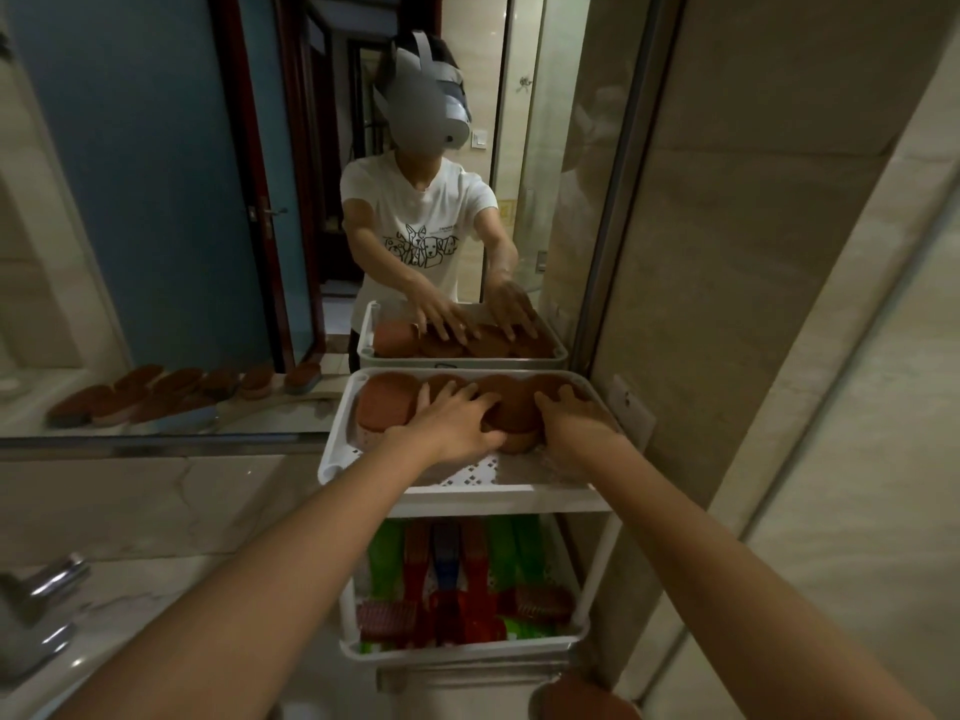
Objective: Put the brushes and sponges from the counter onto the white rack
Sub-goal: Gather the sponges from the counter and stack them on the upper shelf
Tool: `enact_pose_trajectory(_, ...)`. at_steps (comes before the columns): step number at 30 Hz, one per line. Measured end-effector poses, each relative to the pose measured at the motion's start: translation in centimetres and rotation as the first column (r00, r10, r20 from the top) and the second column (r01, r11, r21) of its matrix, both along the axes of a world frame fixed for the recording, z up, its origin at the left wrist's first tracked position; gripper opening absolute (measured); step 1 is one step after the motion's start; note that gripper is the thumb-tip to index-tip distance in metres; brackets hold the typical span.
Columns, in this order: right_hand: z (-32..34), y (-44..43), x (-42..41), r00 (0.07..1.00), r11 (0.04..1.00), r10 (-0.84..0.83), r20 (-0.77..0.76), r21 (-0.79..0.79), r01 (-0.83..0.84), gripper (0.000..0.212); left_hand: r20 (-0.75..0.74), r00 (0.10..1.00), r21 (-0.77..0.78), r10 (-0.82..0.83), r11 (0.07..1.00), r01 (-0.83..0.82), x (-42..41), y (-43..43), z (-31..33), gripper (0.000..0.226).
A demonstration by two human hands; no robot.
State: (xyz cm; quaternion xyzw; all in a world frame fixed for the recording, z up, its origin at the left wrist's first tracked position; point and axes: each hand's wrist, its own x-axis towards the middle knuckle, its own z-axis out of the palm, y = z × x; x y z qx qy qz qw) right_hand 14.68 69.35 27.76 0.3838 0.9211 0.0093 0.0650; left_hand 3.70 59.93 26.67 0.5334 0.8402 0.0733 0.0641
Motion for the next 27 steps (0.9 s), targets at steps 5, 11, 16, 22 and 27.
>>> enact_pose_trajectory(5, 1.1, -5.7, 0.1, 0.909, 0.999, 0.036, -0.414, -0.014, -0.046, 0.048, 0.170, 0.978, 0.284, 0.120, 0.944, -0.166, 1.3, -3.7, 1.5, 0.049)
enact_pose_trajectory(11, 0.2, -16.6, -1.4, 0.616, 0.937, 0.264, -0.742, 0.047, -0.346, 0.033, 0.302, 0.918, 0.623, 0.256, 0.676, -0.394, 1.4, -13.6, 1.6, 0.027)
enact_pose_trajectory(16, -4.6, -26.2, -3.8, 0.672, 0.841, 0.171, -0.721, -0.248, -0.481, 0.038, 0.492, 0.759, 0.488, 0.427, 0.587, -0.647, -1.2, -26.0, -3.8, 0.024)
enact_pose_trajectory(22, -11.9, -38.1, -8.0, 0.814, 0.758, 0.166, -0.556, -0.457, -0.466, 0.037, 0.588, 0.538, 0.218, 0.604, 0.522, -0.824, -3.7, -40.0, -10.9, 0.029)
enact_pose_trajectory(27, -19.3, -49.7, -8.9, 0.903, 0.675, 0.356, -0.239, -0.603, -0.425, 0.042, 0.521, 0.384, -0.024, 0.762, 0.463, -0.886, -5.9, -52.6, -17.5, 0.030)
